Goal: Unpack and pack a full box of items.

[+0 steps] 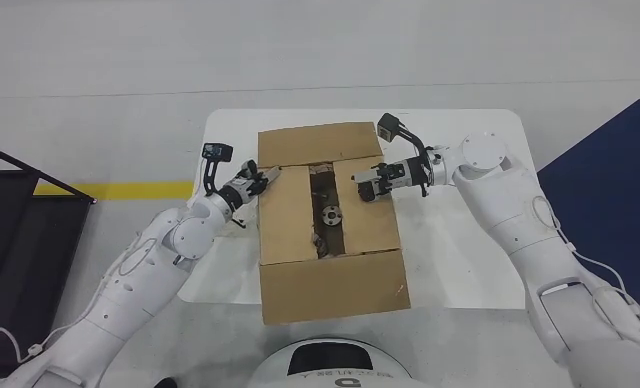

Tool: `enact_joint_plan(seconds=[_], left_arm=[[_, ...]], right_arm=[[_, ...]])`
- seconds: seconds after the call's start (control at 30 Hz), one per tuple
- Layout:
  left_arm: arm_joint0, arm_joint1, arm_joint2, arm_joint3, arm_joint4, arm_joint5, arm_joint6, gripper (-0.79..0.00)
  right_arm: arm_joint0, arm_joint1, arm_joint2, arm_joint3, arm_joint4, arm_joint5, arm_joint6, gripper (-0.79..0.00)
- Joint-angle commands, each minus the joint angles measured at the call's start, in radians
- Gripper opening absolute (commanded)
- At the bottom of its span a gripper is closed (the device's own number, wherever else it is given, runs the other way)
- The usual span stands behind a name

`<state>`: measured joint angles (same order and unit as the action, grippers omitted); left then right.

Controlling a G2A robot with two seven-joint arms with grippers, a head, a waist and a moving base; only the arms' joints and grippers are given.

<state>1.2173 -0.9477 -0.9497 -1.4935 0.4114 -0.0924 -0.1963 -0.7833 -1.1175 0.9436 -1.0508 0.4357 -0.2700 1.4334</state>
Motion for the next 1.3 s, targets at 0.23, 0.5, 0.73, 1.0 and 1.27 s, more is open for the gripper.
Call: enact_joint_plan(seconds=[0.23, 0.5, 0.73, 1.0, 1.27], left_arm=[[0.081, 0.014, -0.109, -0.027, -0.098, -0.171, 0.086, 0.0], [0.144, 0.025, -0.199, 0.019, -0.141, -0.27, 0.071, 0.0], [0.154, 0.019, -0.194, 0.134, -0.037, -0.334, 0.105, 0.0], [0.155, 0.011, -0.22, 0.242, -0.036, -0.449, 0.188, 0.0], [0.156, 0.01, -0.223, 0.246, -0.044, -0.452, 0.192, 0.0]], right_arm=[[-0.049, 0.012, 0.067, -0.042, 0.054, -0.123, -0.072, 0.0], [-0.163, 0.052, 0.254, 0.035, 0.17, -0.289, -0.201, 0.0], [-0.111, 0.033, 0.237, 0.228, 0.192, -0.3, -0.279, 0.0], [-0.006, -0.017, 0.132, 0.376, 0.078, -0.278, -0.416, 0.0], [0.072, -0.068, 0.036, 0.42, -0.005, -0.291, -0.438, 0.0]])
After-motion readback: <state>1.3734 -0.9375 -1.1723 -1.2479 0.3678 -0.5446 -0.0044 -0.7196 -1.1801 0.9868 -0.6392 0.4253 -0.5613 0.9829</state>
